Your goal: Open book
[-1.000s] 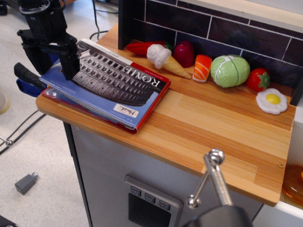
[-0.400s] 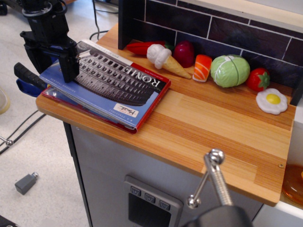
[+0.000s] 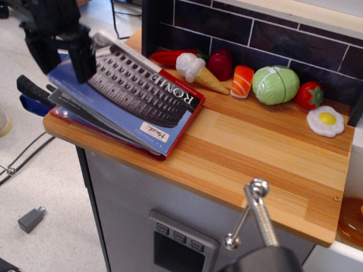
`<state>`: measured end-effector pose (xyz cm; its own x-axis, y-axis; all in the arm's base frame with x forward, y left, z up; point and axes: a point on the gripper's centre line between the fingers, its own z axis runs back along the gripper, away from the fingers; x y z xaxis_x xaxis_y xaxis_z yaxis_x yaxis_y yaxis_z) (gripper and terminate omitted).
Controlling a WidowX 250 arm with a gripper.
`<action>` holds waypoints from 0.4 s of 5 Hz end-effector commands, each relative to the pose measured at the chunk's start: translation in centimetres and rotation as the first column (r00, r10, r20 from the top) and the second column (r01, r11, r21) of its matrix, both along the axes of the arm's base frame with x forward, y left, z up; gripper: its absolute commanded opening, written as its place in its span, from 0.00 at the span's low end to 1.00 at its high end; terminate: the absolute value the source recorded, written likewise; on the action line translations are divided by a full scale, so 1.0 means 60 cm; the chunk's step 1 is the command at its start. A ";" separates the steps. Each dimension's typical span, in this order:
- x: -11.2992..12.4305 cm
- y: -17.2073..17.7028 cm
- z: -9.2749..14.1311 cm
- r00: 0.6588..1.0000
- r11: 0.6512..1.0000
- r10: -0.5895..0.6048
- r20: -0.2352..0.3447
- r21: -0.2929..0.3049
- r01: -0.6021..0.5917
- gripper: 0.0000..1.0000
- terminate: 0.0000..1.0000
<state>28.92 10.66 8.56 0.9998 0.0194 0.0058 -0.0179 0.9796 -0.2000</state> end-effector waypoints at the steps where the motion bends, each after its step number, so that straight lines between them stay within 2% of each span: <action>1: 0.006 -0.070 0.085 1.000 0.996 0.019 0.023 -0.090 -0.017 1.00 0.00; 2: 0.008 -0.115 0.121 0.999 0.977 0.048 -0.004 -0.208 -0.047 1.00 0.00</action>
